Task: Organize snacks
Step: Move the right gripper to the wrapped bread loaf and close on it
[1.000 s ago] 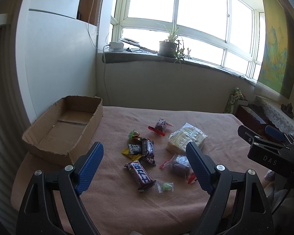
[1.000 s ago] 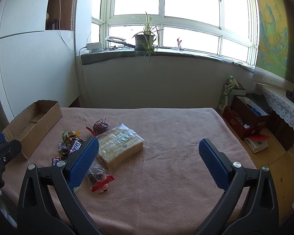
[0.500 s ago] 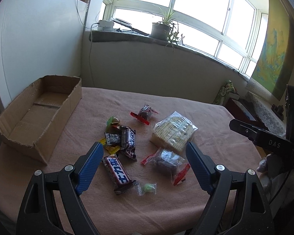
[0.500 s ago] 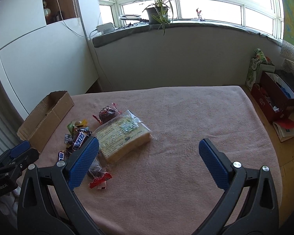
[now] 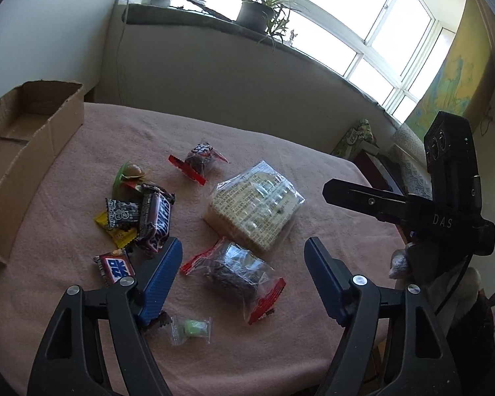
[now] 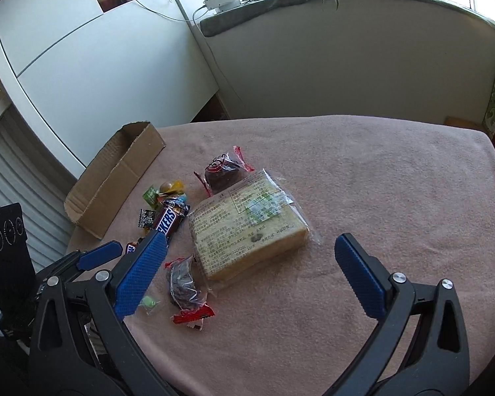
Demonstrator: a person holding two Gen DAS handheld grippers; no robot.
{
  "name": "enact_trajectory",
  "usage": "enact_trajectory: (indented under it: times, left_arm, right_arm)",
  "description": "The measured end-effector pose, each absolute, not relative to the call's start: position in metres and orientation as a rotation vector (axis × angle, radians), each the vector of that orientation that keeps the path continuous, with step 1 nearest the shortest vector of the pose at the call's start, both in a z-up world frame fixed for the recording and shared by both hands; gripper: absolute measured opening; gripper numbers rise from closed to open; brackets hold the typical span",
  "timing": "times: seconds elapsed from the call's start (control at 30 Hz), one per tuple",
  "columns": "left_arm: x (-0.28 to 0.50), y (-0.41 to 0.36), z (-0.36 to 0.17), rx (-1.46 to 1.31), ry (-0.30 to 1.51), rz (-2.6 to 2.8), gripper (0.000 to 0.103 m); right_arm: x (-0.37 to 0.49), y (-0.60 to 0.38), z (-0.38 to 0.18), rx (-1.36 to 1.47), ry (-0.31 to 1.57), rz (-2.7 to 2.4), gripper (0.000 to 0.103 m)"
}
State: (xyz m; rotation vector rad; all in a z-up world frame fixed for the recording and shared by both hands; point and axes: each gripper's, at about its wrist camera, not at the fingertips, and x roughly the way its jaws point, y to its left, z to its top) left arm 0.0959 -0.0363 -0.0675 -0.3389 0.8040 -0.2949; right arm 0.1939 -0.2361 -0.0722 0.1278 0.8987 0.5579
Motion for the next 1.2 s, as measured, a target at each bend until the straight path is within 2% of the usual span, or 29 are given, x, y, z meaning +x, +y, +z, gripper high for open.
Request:
enact_trajectory:
  times: [0.17,0.23,0.27,0.3,0.4,0.83,1.2]
  left_arm:
    - [0.11,-0.048,-0.072,-0.34,0.834,-0.324,0.069]
    - [0.117,-0.049,-0.076,-0.367,0.861,-0.34,0.064]
    - [0.121,-0.05,-0.078,-0.377,0.873,-0.347,0.058]
    - [0.123,-0.051,-0.079,-0.378,0.88,-0.348,0.057]
    - [0.13,-0.056,-0.083,-0.375,0.899,-0.353,0.057]
    - [0.153,-0.058,-0.105,-0.388,0.975,-0.365,0.056]
    - [0.16,-0.057,-0.11,-0.366,0.987,-0.348,0.056]
  right_arm:
    - [0.218,-0.233,-0.086,0.163,0.963,0.589,0.103]
    - [0.224,-0.229,-0.089,0.153,0.973,0.603,0.103]
    - [0.228,-0.227,-0.09,0.145,0.981,0.605,0.103]
    - [0.231,-0.225,-0.092,0.14,0.99,0.613,0.102]
    - [0.241,-0.22,-0.099,0.13,1.024,0.633,0.092]
    - [0.268,-0.227,-0.128,0.204,1.126,0.669,0.073]
    - [0.269,-0.228,-0.137,0.22,1.143,0.68,0.069]
